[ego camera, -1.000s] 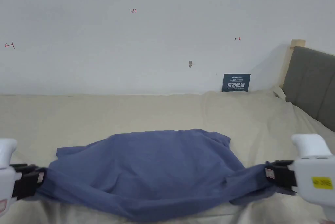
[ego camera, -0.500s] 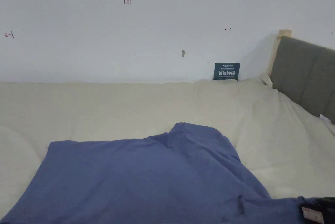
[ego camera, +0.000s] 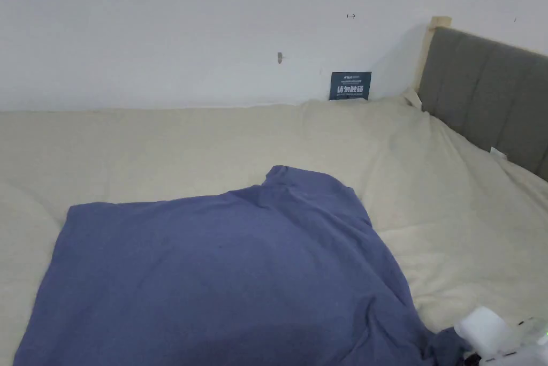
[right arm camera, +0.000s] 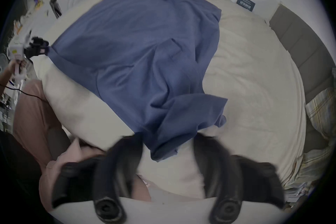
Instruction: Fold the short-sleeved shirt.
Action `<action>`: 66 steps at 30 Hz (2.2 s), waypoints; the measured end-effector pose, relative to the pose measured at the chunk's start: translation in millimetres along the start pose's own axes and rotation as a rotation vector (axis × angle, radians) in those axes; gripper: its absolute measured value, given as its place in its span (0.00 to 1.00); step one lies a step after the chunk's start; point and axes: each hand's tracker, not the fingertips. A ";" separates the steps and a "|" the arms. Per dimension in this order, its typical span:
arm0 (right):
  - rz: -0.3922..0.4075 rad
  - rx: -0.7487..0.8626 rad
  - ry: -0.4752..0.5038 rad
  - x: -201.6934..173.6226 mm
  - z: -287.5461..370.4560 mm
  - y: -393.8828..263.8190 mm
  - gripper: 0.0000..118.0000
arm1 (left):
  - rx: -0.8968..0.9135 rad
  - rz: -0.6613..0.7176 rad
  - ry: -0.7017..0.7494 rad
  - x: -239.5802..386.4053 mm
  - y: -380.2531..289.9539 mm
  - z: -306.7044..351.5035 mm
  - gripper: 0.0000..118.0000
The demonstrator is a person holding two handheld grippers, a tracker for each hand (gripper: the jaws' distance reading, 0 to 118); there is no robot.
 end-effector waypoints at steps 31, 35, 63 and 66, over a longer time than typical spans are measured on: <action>-0.328 0.551 0.215 -72.5 91.4 31.0 0.00 | -0.163 0.478 -0.010 -10.1 12.7 32.1 0.07; -0.356 0.502 0.242 -70.1 80.1 27.7 0.00 | -0.099 0.526 -0.048 -9.0 7.0 6.3 1.00; -0.508 0.102 0.140 11.6 8.2 3.0 0.94 | -0.100 0.433 0.008 26.5 17.8 5.6 0.03; -0.448 0.033 0.080 10.9 -15.2 1.3 0.94 | -0.106 0.436 0.013 21.0 15.5 4.5 0.03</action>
